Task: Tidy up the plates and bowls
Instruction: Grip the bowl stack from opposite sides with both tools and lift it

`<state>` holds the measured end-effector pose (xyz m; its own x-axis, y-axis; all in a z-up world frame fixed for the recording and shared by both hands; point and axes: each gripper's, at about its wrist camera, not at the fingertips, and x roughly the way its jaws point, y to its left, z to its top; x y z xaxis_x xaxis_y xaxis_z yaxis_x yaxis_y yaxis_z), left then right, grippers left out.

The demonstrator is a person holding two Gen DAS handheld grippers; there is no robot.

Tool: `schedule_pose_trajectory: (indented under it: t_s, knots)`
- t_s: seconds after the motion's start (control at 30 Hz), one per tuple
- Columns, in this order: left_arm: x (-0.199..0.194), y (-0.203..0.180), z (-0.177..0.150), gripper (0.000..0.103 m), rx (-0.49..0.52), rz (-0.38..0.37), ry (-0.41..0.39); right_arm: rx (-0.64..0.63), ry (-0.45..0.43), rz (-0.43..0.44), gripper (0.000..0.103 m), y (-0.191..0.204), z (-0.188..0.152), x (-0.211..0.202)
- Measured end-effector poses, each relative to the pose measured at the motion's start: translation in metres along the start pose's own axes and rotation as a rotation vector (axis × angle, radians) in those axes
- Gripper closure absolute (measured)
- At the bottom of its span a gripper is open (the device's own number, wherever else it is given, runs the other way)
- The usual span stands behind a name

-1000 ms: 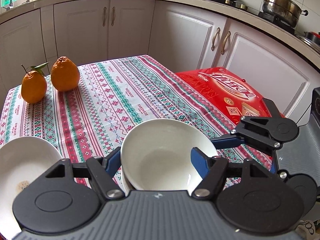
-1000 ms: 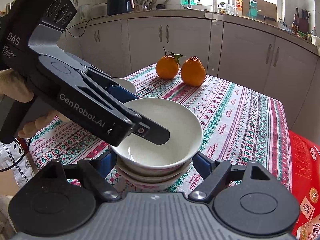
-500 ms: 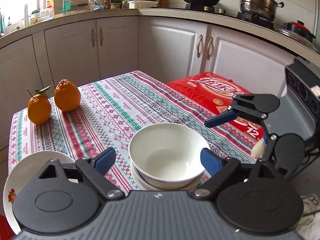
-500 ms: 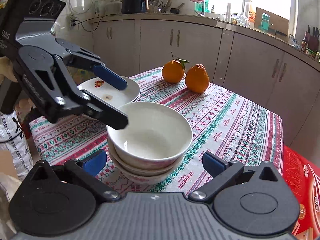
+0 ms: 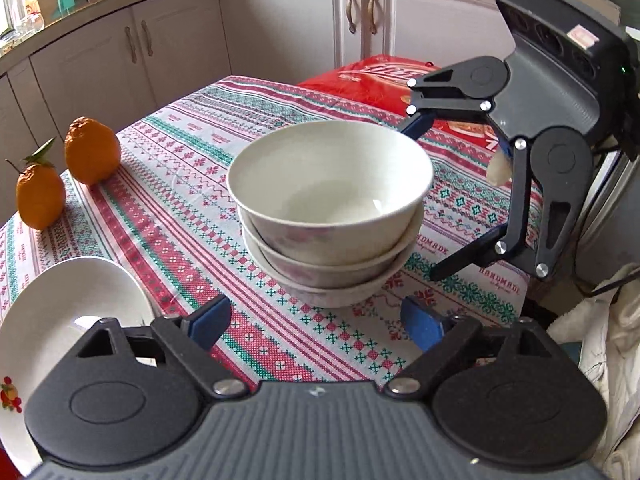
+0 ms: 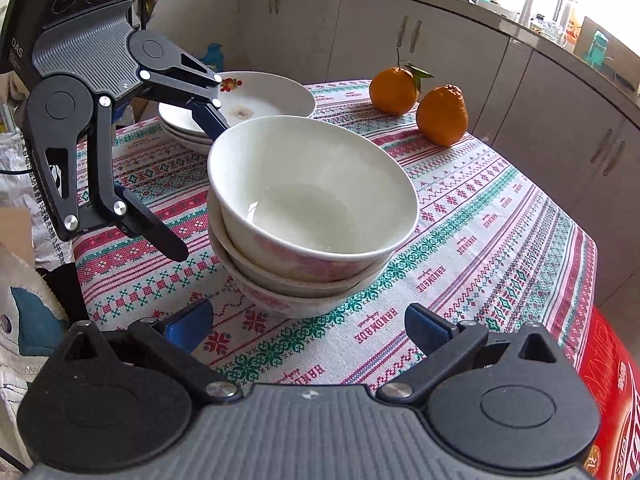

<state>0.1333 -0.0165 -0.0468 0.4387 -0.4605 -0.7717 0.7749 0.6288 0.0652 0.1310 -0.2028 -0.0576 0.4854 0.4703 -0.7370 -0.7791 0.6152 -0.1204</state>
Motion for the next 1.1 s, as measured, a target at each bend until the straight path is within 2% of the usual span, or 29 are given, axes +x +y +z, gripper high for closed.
schedule_pose_trajectory:
  t_s: [0.23, 0.37, 0.47, 0.73, 1.1]
  knots:
    - [0.017, 0.01, 0.005, 0.013, 0.076, -0.073, 0.031, -0.085, 0.032, 0.081, 0.0, -0.012, 0.014, 0.018]
    - [0.019, 0.006, 0.008, 0.014, 0.177, -0.108, 0.04, -0.15, 0.057, 0.123, 0.002, -0.015, 0.023, 0.023]
    - [0.023, 0.007, 0.012, 0.019, 0.212, -0.148, 0.049, -0.179, 0.075, 0.149, 0.004, -0.019, 0.03, 0.029]
    - [0.032, 0.018, 0.019, 0.025, 0.232, -0.207, 0.049, -0.18, 0.096, 0.195, 0.012, -0.02, 0.032, 0.031]
    - [0.031, 0.018, 0.019, 0.026, 0.236, -0.207, 0.044, -0.166, 0.103, 0.187, 0.013, -0.016, 0.033, 0.027]
